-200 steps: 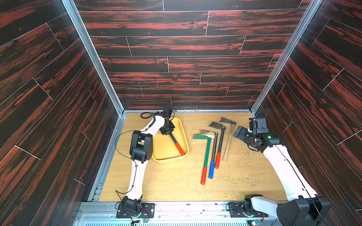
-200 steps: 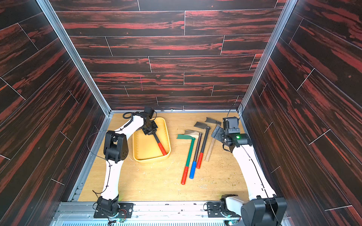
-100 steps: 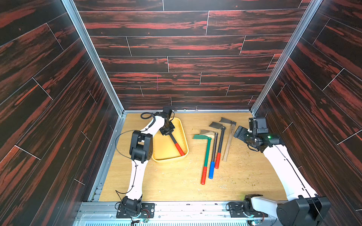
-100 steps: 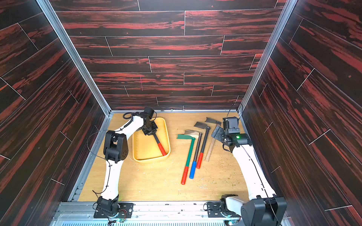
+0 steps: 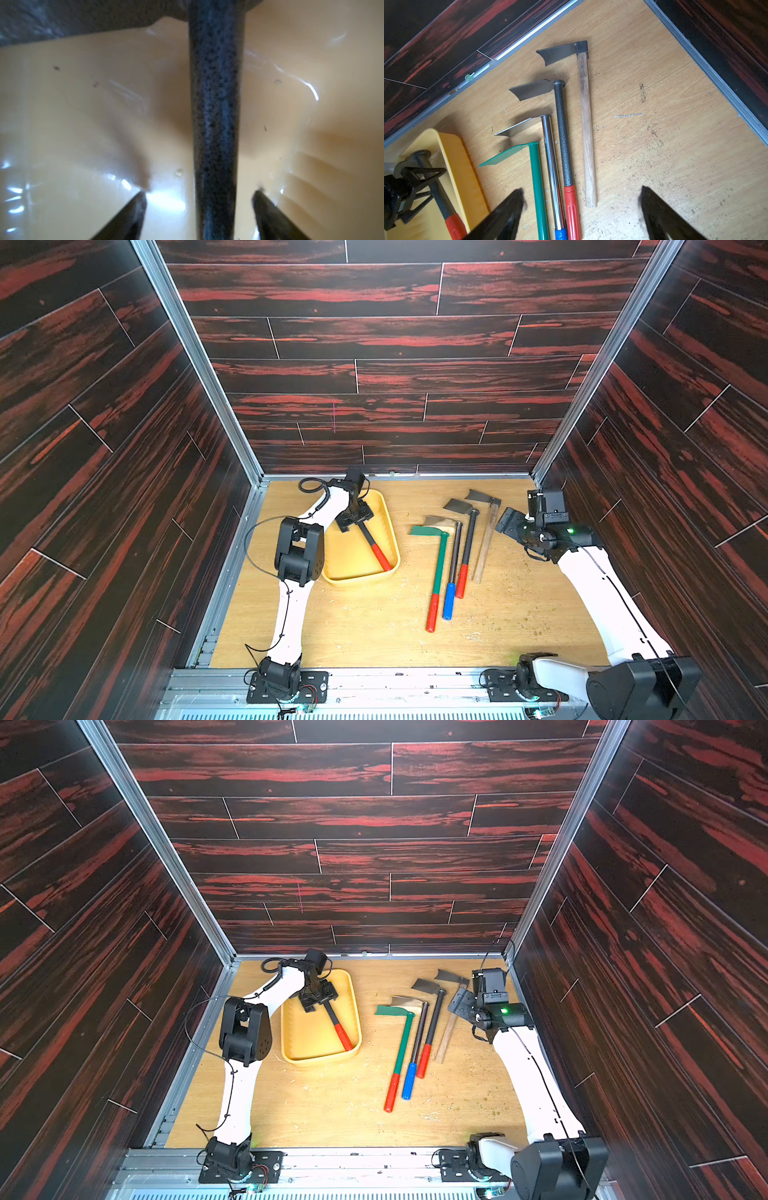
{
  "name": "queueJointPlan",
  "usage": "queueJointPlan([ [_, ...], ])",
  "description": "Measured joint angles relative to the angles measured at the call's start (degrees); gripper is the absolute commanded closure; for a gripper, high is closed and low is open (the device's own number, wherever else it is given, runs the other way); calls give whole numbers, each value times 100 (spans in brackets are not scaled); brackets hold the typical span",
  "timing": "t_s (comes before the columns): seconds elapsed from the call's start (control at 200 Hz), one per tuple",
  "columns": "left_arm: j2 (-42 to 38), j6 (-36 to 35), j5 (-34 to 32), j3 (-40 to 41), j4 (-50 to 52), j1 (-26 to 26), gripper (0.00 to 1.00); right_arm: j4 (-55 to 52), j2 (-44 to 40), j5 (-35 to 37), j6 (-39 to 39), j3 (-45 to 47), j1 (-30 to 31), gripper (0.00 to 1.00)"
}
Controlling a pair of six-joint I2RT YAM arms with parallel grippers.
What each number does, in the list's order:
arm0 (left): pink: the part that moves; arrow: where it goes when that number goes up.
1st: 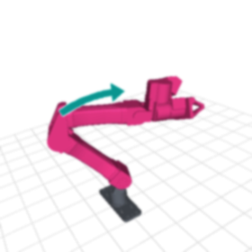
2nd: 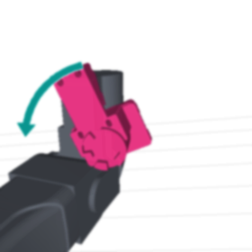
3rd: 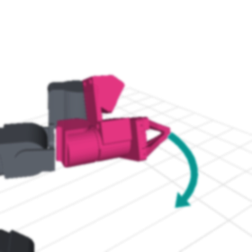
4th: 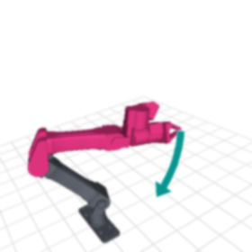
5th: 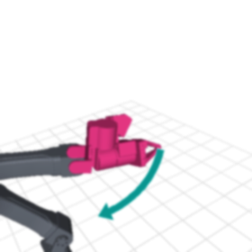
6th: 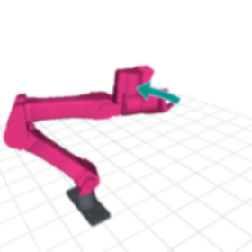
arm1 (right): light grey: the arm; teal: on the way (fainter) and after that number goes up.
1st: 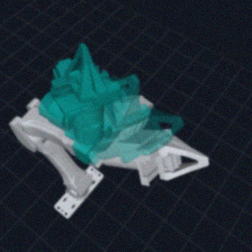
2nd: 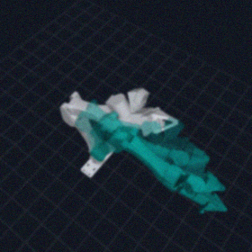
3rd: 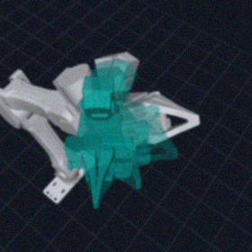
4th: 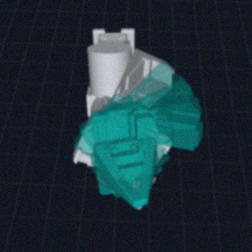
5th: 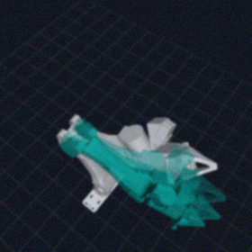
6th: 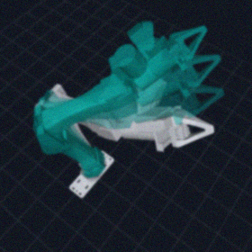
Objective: Put the small hoe into the storage box
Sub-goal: Place the hoe in the storage box, then pick up the hoe from the center of the board.
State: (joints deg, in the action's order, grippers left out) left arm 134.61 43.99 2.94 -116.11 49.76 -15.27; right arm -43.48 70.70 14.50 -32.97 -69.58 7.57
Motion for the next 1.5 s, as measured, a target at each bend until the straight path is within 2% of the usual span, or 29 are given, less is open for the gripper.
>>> queueJointPlan([
  [0.451,-1287,-219,-496,197,160,-68,7,-22,-13,17,7,0,42,11],
  [0.576,-1829,-310,-634,678,114,-127,9,-35,-13,68,28,0,201,12],
  [0.847,-3445,-595,-999,2363,-297,-203,10,-74,146,120,2,-20,671,15],
  [1.072,-4505,-699,-1303,3324,-538,-203,11,-59,658,168,-188,-170,1368,16],
  [1.338,-5276,-772,-1624,3622,-553,-203,11,55,1163,70,-380,-291,1943,18],
  [1.498,-5449,-778,-1888,3654,-420,-205,11,205,1473,-96,-535,-319,2188,19],
])
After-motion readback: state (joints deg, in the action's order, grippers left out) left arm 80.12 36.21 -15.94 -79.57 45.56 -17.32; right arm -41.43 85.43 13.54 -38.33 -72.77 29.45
